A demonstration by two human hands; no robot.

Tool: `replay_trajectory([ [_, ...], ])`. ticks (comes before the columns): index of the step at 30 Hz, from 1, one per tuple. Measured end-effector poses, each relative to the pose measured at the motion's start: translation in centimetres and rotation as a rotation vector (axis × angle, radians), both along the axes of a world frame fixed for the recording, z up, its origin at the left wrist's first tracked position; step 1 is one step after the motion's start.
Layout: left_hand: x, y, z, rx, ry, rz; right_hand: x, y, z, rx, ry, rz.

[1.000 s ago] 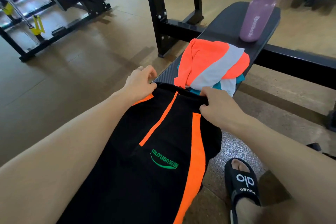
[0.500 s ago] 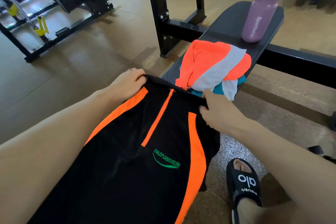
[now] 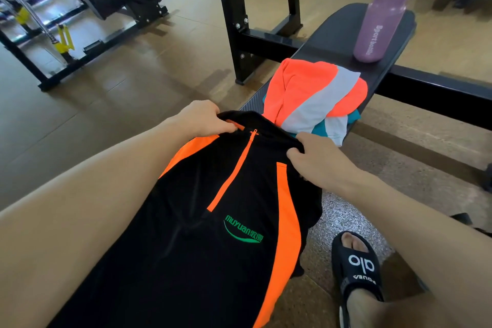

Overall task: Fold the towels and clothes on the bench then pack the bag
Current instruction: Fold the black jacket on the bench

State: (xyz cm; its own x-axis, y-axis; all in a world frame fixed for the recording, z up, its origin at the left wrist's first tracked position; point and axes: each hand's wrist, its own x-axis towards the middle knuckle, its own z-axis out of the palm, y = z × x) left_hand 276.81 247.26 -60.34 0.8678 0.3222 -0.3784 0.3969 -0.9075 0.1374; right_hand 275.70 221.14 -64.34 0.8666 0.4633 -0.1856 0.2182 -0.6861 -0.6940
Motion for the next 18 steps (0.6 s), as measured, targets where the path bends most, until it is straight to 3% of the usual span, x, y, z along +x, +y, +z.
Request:
replay_trajectory([
  [3, 0.1, -0.9, 0.2, 0.293, -0.078, -0.045, -0.4, 0.2, 0.9, 0.06, -0.005, 0.01],
  [6, 0.3, -1.9, 0.6, 0.431, -0.092, -0.114, -0.6, 0.0, 1.3, 0.086, -0.031, 0.001],
  [11, 1.2, -3.0, 1.9, 0.54, -0.154, -0.268, -0.5, 0.0, 1.6, 0.143, -0.015, 0.001],
  [18, 1.8, -4.4, 1.7, 0.522, 0.004, -0.202, -0.4, 0.2, 1.7, 0.161, -0.022, 0.027],
])
